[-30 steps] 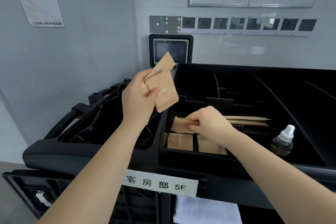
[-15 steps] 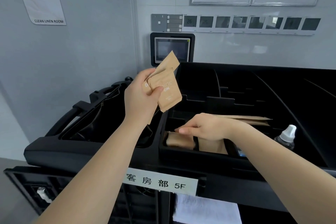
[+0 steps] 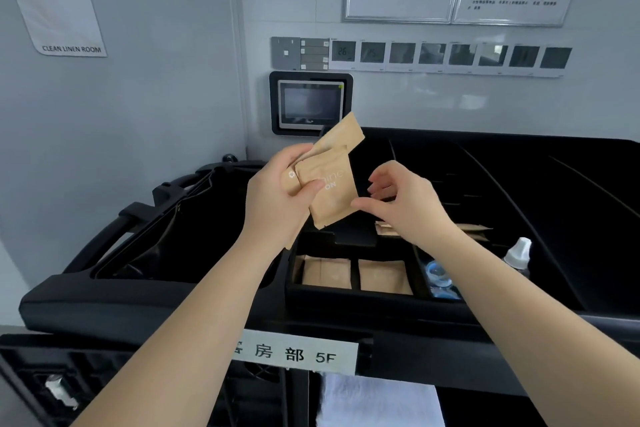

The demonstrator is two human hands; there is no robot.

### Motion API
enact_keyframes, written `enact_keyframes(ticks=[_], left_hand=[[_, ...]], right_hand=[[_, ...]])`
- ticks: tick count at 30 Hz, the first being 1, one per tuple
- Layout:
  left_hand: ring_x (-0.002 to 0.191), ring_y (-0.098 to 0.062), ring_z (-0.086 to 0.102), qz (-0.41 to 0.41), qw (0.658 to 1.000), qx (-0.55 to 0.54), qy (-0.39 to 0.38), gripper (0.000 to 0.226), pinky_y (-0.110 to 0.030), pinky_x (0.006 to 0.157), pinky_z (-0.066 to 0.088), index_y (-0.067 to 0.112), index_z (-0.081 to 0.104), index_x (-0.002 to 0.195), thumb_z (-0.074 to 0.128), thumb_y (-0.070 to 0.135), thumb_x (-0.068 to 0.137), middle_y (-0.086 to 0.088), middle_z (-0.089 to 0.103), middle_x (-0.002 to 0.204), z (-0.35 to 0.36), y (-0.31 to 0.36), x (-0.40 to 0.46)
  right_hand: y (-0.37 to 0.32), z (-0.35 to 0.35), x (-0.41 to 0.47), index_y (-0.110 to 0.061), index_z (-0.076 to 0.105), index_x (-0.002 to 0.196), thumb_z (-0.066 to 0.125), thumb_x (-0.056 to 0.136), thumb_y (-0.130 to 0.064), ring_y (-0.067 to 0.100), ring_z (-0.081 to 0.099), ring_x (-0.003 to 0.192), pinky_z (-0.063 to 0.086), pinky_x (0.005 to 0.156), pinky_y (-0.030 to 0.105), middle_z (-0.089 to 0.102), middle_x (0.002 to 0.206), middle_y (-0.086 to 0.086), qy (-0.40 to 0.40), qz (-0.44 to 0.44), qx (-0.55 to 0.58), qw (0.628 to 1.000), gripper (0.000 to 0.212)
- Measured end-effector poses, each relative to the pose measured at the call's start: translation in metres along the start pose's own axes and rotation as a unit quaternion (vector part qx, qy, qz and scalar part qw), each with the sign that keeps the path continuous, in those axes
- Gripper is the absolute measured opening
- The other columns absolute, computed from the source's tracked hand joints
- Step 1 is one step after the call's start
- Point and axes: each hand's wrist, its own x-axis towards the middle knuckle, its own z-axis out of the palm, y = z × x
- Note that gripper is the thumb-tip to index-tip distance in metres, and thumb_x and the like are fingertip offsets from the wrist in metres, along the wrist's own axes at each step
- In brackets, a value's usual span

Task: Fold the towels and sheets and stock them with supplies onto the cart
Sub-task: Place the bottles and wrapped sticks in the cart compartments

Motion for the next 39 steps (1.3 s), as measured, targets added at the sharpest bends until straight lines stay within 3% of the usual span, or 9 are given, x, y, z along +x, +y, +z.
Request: enact_keyframes(ticks=[4,11,15,18,24,27,30,34,39], left_hand=[[0.103,0.010,0.056,0.018,0.999,-0.026,-0.017,0.047,-0.004,0.082,0.041,0.022,0.063,0.121,0.077,0.009,0.078,0.020,0.064,0.110,0.011,0.009,0.001],[0.100,0.008,0.059,-0.020,0.997,-0.064,-0.030,0.047,-0.008,0.080,0.045,0.028,0.063,0.118,0.078,0.011,0.077,0.023,0.065,0.108,0.024,0.009,0.000],[0.099,0.002,0.061,-0.080,0.994,-0.067,-0.045,0.047,-0.020,0.083,0.050,0.027,0.063,0.121,0.078,0.016,0.078,0.017,0.066,0.108,0.029,0.009,0.004],[0.098,0.001,0.060,-0.117,0.989,-0.058,-0.063,0.048,-0.022,0.080,0.050,0.026,0.063,0.124,0.077,0.018,0.079,0.015,0.066,0.109,0.033,0.012,0.008],[0.106,-0.002,0.059,-0.155,0.979,-0.097,-0.091,0.047,-0.027,0.087,0.050,0.026,0.062,0.126,0.075,0.017,0.081,0.011,0.064,0.118,0.038,0.016,0.008],[0.091,0.012,0.059,-0.159,0.979,-0.098,-0.077,0.037,-0.013,0.073,0.048,0.025,0.066,0.119,0.073,0.015,0.084,0.018,0.065,0.105,0.038,0.015,0.008],[0.092,0.006,0.060,-0.147,0.985,-0.059,-0.062,0.029,-0.018,0.074,0.048,0.024,0.069,0.114,0.069,0.015,0.086,0.016,0.066,0.101,0.032,0.009,0.008],[0.098,-0.003,0.060,-0.093,0.995,0.021,-0.030,0.030,-0.017,0.079,0.045,0.020,0.069,0.113,0.067,0.010,0.085,0.010,0.067,0.105,0.020,0.003,0.007],[0.099,-0.003,0.057,-0.051,0.996,0.077,0.003,0.030,-0.008,0.078,0.038,0.020,0.067,0.114,0.066,0.010,0.086,0.015,0.062,0.102,0.015,0.003,0.006]], right_hand=[[0.000,-0.001,-0.010,-0.031,0.049,0.108,0.082,0.068,-0.042,0.006,0.067,0.084,0.052,0.072,0.023,0.070,0.094,-0.007,-0.050,0.060,0.108,0.991,0.053],[0.007,-0.008,-0.027,-0.020,0.051,0.091,0.070,0.084,-0.005,0.021,0.072,0.085,0.059,0.072,0.030,0.070,0.093,0.006,-0.017,0.011,0.269,0.963,0.026],[0.014,-0.013,-0.037,-0.037,0.056,0.117,0.067,0.084,0.001,0.008,0.063,0.105,0.052,0.091,0.024,0.062,0.112,-0.011,-0.022,-0.096,0.153,0.983,0.051],[0.018,-0.014,-0.041,-0.029,0.051,0.135,0.070,0.080,0.002,0.000,0.048,0.116,0.040,0.099,0.012,0.051,0.121,-0.010,0.002,-0.197,-0.010,0.980,0.066],[0.021,-0.017,-0.045,-0.015,0.067,0.120,0.065,0.087,-0.001,0.015,0.058,0.097,0.054,0.081,0.024,0.060,0.108,0.004,0.126,-0.258,-0.088,0.954,0.036],[0.022,-0.019,-0.047,-0.018,0.070,0.117,0.059,0.091,-0.018,0.012,0.049,0.111,0.045,0.092,0.017,0.056,0.119,0.006,0.149,-0.257,-0.129,0.946,0.028],[0.024,-0.021,-0.046,-0.012,0.073,0.111,0.069,0.085,-0.006,0.025,0.054,0.117,0.045,0.100,0.033,0.061,0.123,0.010,0.158,-0.271,-0.159,0.936,0.027],[0.027,-0.034,-0.051,-0.009,0.073,0.106,0.066,0.085,-0.013,0.017,0.065,0.104,0.053,0.093,0.036,0.070,0.109,0.004,0.108,-0.288,-0.119,0.944,0.023],[0.035,-0.041,-0.054,-0.016,0.074,0.107,0.070,0.087,-0.017,0.007,0.068,0.089,0.057,0.080,0.029,0.074,0.095,-0.005,-0.081,-0.267,-0.131,0.951,0.020]])
